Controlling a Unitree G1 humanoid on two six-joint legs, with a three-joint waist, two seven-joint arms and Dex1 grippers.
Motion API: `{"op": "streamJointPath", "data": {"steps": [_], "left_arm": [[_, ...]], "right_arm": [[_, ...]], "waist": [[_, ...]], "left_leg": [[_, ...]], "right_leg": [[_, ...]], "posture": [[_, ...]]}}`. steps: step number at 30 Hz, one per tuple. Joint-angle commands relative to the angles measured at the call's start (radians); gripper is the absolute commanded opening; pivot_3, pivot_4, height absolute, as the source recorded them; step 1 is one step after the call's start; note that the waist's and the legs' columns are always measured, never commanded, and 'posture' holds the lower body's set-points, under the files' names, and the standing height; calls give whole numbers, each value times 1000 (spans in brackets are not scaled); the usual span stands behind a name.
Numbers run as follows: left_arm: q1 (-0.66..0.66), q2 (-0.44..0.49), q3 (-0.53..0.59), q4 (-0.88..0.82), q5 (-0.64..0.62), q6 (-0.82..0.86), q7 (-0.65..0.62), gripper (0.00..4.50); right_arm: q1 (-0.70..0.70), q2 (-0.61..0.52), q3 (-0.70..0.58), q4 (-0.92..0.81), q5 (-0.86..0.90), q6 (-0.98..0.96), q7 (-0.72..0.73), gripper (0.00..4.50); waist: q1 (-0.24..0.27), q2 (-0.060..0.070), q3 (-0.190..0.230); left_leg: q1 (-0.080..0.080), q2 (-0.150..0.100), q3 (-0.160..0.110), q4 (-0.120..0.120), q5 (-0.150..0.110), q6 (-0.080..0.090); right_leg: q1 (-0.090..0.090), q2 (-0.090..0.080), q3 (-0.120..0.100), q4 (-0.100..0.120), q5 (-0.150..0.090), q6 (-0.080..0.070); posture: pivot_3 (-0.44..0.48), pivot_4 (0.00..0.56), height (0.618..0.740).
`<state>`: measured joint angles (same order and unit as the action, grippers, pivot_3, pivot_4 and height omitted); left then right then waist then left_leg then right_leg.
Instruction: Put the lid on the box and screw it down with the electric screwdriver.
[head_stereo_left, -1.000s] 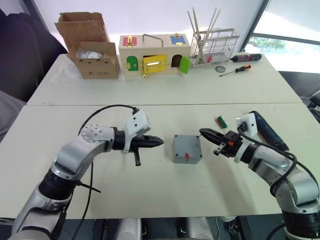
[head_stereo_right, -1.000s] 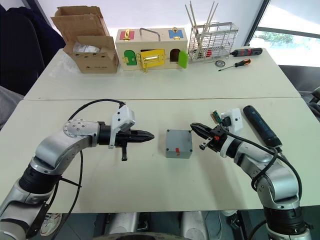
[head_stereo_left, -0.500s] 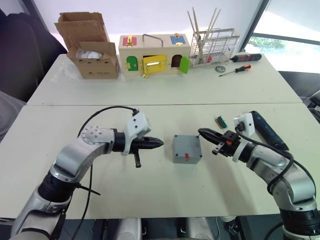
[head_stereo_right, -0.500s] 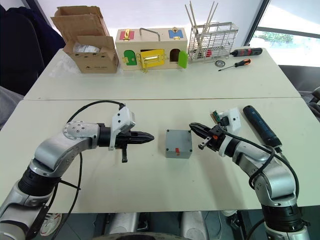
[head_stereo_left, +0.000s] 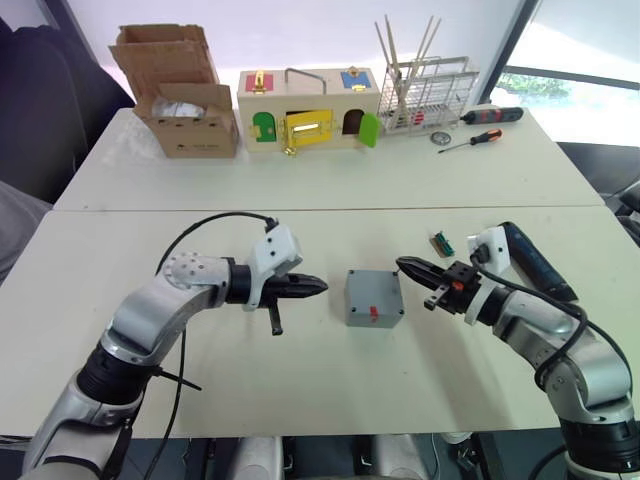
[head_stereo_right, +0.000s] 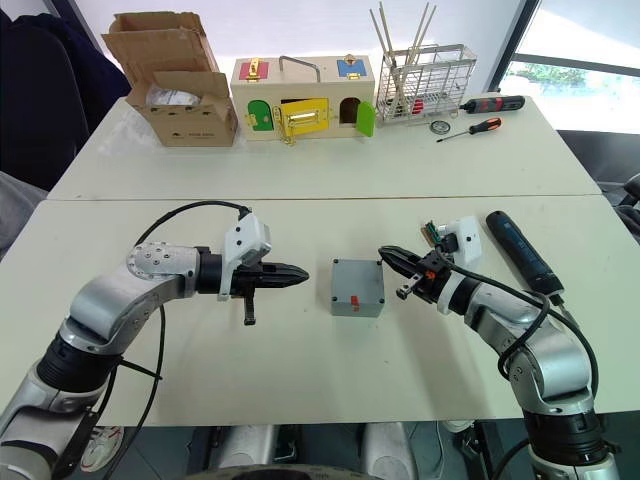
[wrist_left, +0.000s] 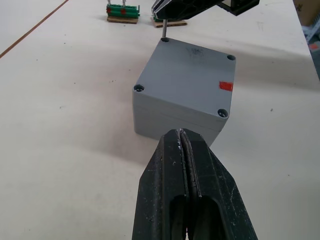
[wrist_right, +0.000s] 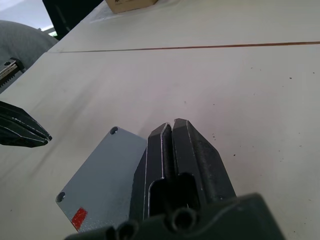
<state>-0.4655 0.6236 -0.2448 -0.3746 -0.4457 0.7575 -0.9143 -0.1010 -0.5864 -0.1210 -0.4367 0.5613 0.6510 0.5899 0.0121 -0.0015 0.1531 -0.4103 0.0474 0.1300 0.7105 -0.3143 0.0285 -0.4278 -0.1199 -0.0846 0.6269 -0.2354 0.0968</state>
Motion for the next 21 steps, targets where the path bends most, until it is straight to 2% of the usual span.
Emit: {"op": "streamJointPath", "data": {"steps": [1,21], "left_arm": [[-16,-3,3,-17,1,-18,-6,0],[-19,-14,-2,-6,10,-31,-4,0]], "right_arm": [[-2,8,-15,-52,18,1,-10,43],[3,11,10,-28,-7,-15,-4,43]], "waist": [[0,0,0],[0,0,0]], "left_leg": [[0,0,0,0,0,0],[0,0,0,0,-1,1]], "right_leg": [[0,0,0,0,0,0],[0,0,0,0,0,0]], "posture": [[0,150,728],[0,150,728]]}}
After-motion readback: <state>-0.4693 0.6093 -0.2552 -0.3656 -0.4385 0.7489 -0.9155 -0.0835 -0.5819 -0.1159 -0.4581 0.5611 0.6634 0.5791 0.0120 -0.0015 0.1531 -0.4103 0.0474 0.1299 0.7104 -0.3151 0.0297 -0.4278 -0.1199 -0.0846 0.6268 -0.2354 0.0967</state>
